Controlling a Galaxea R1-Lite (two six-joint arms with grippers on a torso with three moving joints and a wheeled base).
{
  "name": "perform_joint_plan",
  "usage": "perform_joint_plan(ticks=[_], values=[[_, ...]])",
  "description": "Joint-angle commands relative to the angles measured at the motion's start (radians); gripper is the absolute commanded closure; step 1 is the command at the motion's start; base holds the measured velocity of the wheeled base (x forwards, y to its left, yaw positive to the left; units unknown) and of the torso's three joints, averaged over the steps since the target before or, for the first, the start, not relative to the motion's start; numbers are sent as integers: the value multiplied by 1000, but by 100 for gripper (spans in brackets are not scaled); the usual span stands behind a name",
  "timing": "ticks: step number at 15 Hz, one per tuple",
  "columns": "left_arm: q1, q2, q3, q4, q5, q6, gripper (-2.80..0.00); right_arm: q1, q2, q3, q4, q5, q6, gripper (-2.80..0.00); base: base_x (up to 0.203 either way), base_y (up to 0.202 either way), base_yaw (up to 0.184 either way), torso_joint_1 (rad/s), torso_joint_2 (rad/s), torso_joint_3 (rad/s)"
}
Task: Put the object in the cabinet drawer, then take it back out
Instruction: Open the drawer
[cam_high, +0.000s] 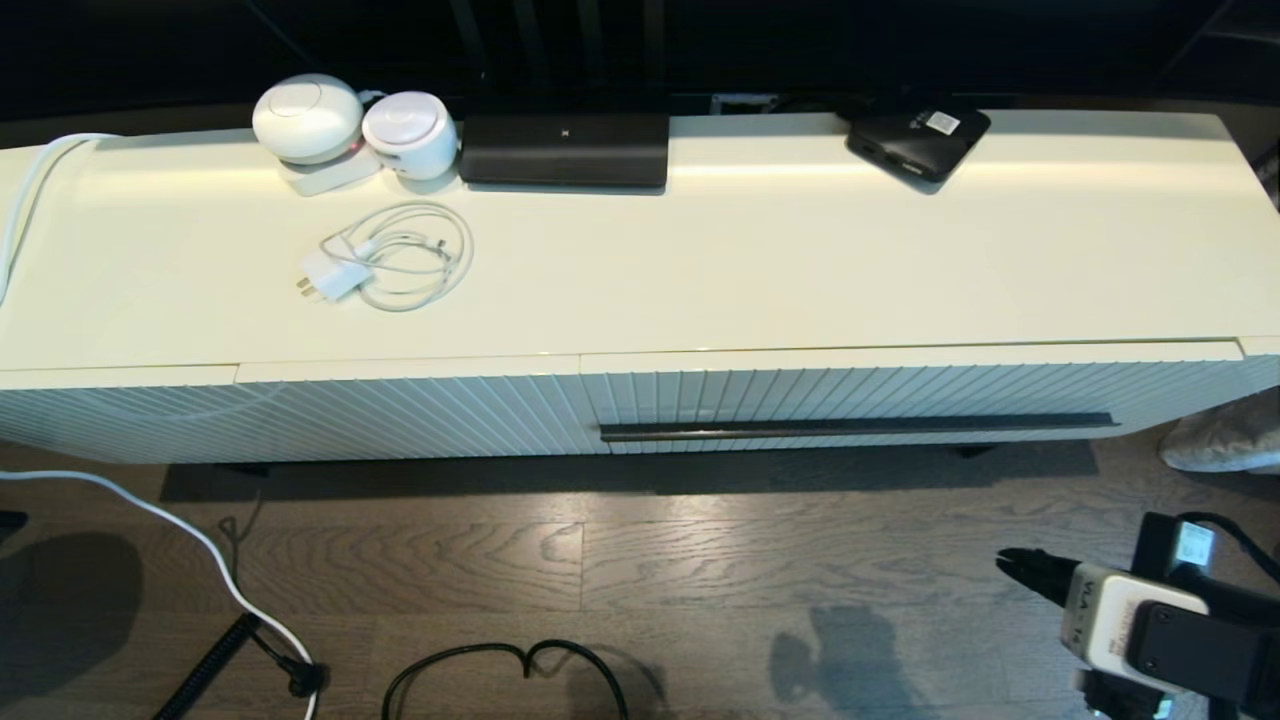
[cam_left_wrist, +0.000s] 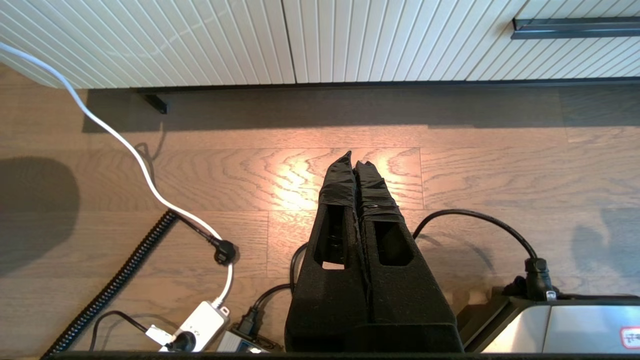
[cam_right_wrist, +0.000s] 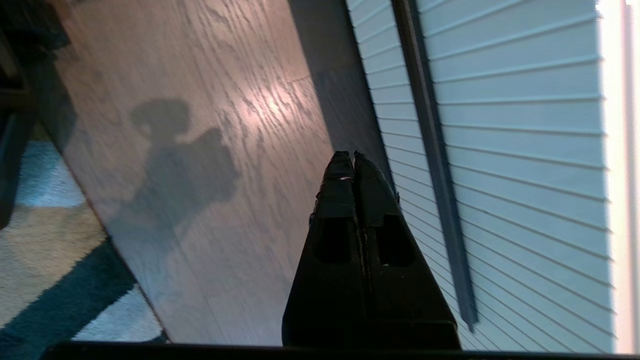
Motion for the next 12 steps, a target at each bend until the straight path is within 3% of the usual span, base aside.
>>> perform_joint_plan(ticks=[1,6,10,12], values=[[0,-2,0,0,0,-2,0,44,132,-14,-30,-4,19,0,0,0,0,0,0,0],[1,0,0,0,0,0,0,92,359,-44,-185,-25,36,0,0,0,0,0,0,0],[0,-2,0,0,0,-2,0,85,478,-59,-345,-39,28,0,0,0,0,0,0,0],[1,-2,0,0,0,-2,0,61,511,-60,-428,-57,-46,0,0,0,0,0,0,0]])
